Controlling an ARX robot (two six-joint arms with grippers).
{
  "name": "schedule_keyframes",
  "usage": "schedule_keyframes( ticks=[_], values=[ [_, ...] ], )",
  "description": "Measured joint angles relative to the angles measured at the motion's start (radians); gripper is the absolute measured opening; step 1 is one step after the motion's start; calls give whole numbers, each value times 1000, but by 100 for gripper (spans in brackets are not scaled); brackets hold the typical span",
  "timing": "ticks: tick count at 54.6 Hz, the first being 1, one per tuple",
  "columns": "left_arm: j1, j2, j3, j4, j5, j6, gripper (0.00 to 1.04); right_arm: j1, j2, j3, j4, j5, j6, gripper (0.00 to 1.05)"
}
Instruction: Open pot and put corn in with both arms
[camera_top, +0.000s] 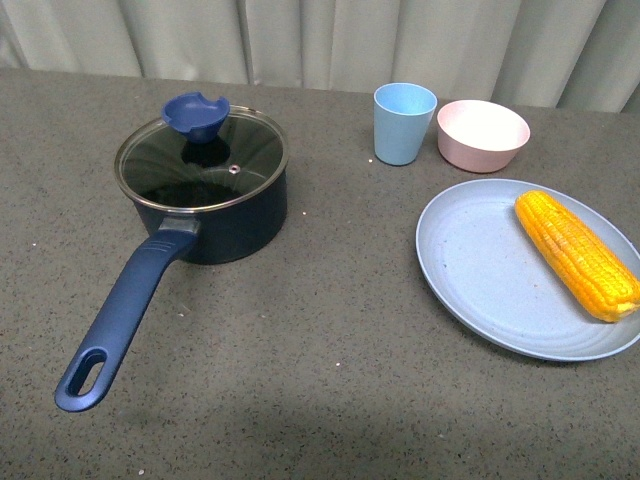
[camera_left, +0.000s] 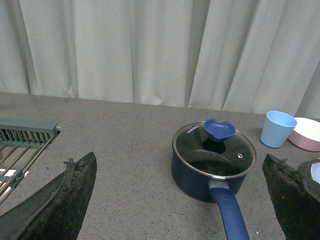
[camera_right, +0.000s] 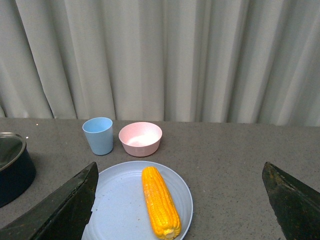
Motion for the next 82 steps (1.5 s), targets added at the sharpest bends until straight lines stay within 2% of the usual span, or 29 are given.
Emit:
schedule_keyframes(
  ticks=[82],
  values=[
    [0, 0, 0, 0, 0, 0, 98, 0, 0, 0, 0, 0, 0, 96]
  ],
)
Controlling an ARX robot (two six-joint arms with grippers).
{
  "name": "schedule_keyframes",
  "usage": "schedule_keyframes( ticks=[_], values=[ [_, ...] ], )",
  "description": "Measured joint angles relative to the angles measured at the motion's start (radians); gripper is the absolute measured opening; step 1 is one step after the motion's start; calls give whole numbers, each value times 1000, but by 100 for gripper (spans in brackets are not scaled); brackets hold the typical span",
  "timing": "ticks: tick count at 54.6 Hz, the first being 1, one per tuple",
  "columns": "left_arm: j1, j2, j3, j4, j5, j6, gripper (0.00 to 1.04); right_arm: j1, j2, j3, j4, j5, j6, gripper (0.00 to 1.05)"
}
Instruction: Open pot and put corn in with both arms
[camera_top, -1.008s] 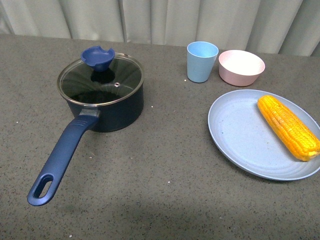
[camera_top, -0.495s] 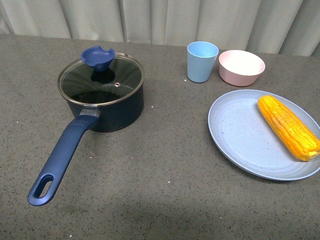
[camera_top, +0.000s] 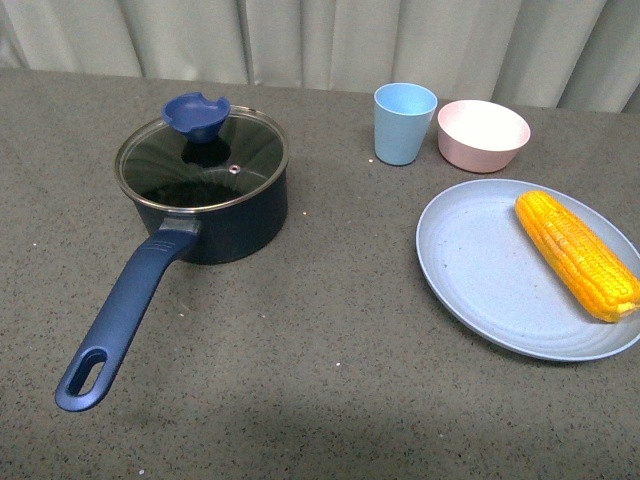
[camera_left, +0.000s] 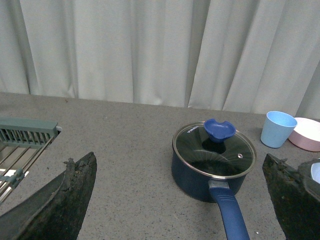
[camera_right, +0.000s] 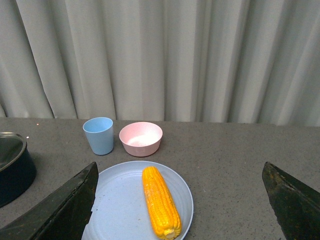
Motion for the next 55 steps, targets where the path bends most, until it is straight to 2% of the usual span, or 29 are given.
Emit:
schedule_keyframes(
  ticks=[12, 17, 18, 20, 22, 29, 39, 47, 55],
  values=[
    [-1, 1, 0, -1, -2, 0, 98, 0, 0, 0, 0, 0, 0, 96],
    [-84, 90, 8, -21, -289, -51, 98, 0, 0, 0, 0, 0, 0, 96],
    [-99, 123, 8, -5, -335, -59, 98, 0, 0, 0, 0, 0, 0, 96],
    [-108, 175, 8, 34, -367, -64, 98, 0, 0, 0, 0, 2, 0, 96],
    [-113, 230, 8, 90, -368, -71, 98, 0, 0, 0, 0, 0, 0, 96],
    [-101, 659, 59, 529, -299, -110, 98, 0, 0, 0, 0, 0, 0, 96],
    [-130, 1172, 219, 923, -219, -167, 98, 0, 0, 0, 0, 0, 0, 96],
    [-165, 1469, 394, 1002, -192, -197, 98, 0, 0, 0, 0, 0, 0, 96],
    [-205, 1655, 550, 978, -178, -196, 98, 0, 0, 0, 0, 0, 0, 96]
  ],
)
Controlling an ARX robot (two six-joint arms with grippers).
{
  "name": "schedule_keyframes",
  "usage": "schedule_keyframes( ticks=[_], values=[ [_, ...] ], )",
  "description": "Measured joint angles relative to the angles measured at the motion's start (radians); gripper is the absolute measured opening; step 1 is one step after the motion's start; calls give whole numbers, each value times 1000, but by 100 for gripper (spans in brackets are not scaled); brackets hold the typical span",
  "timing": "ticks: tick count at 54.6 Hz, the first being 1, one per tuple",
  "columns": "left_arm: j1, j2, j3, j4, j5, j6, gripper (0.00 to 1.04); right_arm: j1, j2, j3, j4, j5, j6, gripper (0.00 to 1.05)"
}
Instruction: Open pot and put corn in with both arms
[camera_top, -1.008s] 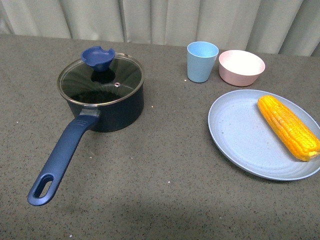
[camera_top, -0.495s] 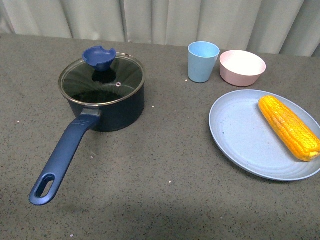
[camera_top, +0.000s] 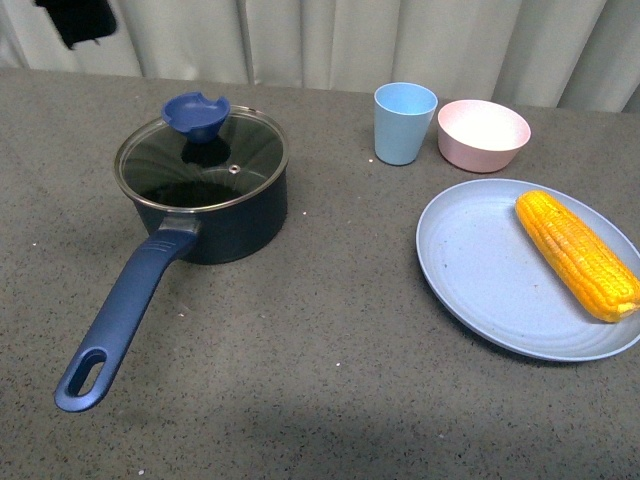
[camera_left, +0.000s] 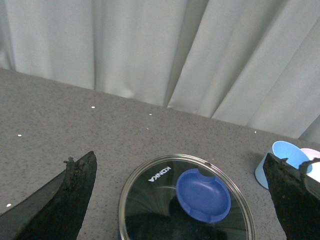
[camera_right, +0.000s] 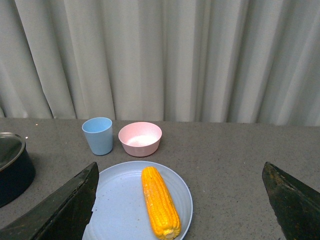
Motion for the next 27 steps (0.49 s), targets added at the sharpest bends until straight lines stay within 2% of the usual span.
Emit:
schedule_keyframes(
  ticks=[10, 27],
  values=[
    [-49, 188, 177, -43, 6, 42, 98, 0, 0, 0, 0, 0, 0, 96],
    [-76, 368, 343, -123, 22, 69, 98, 0, 0, 0, 0, 0, 0, 96]
  ],
)
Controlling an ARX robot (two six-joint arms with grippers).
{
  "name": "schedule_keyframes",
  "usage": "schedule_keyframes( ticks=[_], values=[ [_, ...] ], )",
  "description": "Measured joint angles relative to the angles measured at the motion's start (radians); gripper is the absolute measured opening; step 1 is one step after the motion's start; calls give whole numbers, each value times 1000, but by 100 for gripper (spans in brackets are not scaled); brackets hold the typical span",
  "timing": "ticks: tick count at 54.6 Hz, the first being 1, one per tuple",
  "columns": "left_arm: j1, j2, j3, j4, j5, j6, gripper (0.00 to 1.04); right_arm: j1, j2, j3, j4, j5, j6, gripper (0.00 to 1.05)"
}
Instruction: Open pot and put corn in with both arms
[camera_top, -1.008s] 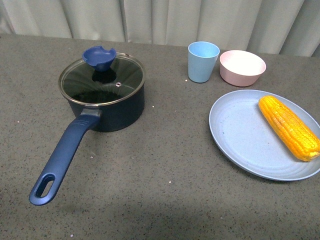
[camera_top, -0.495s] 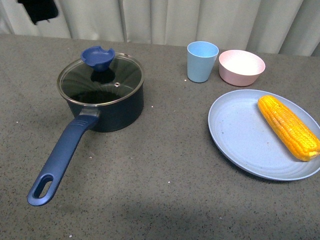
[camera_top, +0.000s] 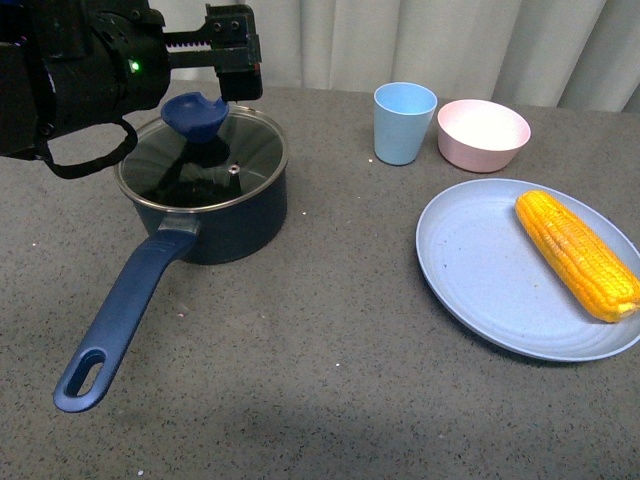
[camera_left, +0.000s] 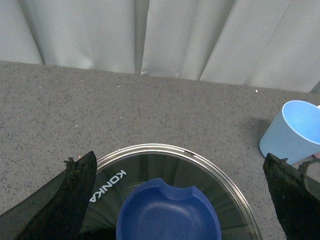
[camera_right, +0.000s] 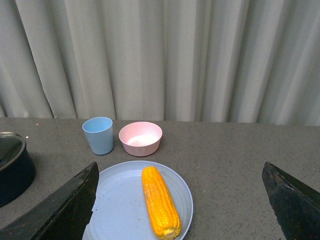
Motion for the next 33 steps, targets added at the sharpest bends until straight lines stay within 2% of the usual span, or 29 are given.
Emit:
schedule_keyframes(
  ticks=[27, 33],
  values=[
    [-5, 121, 39, -12, 11, 26, 98, 0, 0, 0, 0, 0, 0, 96],
    [-5, 121, 39, -5, 19, 26, 83, 0, 0, 0, 0, 0, 0, 96]
  ],
)
